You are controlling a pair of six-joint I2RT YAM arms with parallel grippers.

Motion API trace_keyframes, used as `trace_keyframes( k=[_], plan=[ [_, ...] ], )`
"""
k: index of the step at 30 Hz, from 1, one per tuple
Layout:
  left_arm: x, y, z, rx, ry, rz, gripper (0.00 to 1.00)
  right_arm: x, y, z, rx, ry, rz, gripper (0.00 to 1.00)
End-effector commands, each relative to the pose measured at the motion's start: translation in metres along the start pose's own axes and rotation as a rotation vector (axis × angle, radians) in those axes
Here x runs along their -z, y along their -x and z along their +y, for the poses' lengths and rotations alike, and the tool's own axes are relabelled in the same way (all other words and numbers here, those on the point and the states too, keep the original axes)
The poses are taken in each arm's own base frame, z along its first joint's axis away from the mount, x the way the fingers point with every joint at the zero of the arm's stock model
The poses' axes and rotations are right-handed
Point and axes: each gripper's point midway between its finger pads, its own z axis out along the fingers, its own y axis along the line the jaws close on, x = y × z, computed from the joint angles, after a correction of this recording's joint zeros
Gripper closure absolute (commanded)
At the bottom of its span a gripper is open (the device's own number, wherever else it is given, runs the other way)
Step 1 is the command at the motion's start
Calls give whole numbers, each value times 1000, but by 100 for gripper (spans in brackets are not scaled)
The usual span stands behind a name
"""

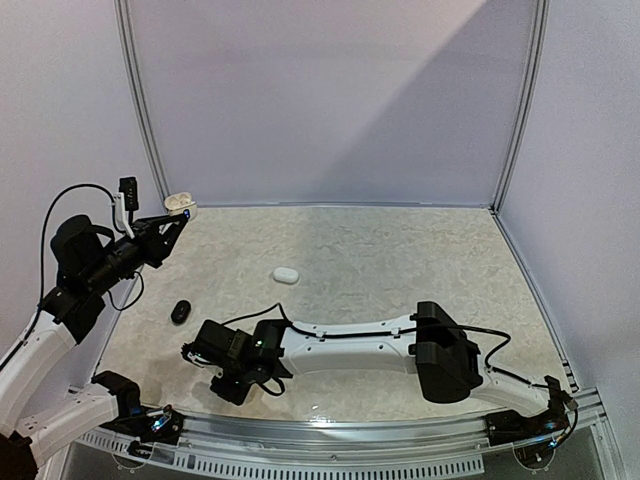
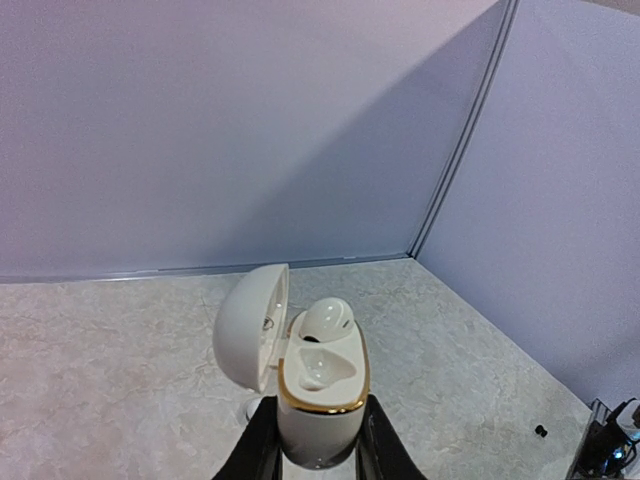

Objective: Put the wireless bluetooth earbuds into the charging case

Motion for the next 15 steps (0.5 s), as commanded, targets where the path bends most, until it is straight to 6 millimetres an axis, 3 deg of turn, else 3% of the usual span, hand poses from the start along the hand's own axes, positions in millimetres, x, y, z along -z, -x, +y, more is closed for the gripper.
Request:
trace_keyframes(
  k=[1,4,10,15],
  plan=[
    [-1,-6,5,-4,4,6,100,1,6,-11,-36,-22,-22,85],
    [-1,-4,4,-4,2,4,100,12,20,-23,-90,-31,-72,86],
    [-1,-5,4,-3,1,7,100,53,59,-51,-191,-61,-227,89],
    [-1,-4,2,-14,-4,5,100,92,72,-96,-342,-173,-318,92]
  ],
)
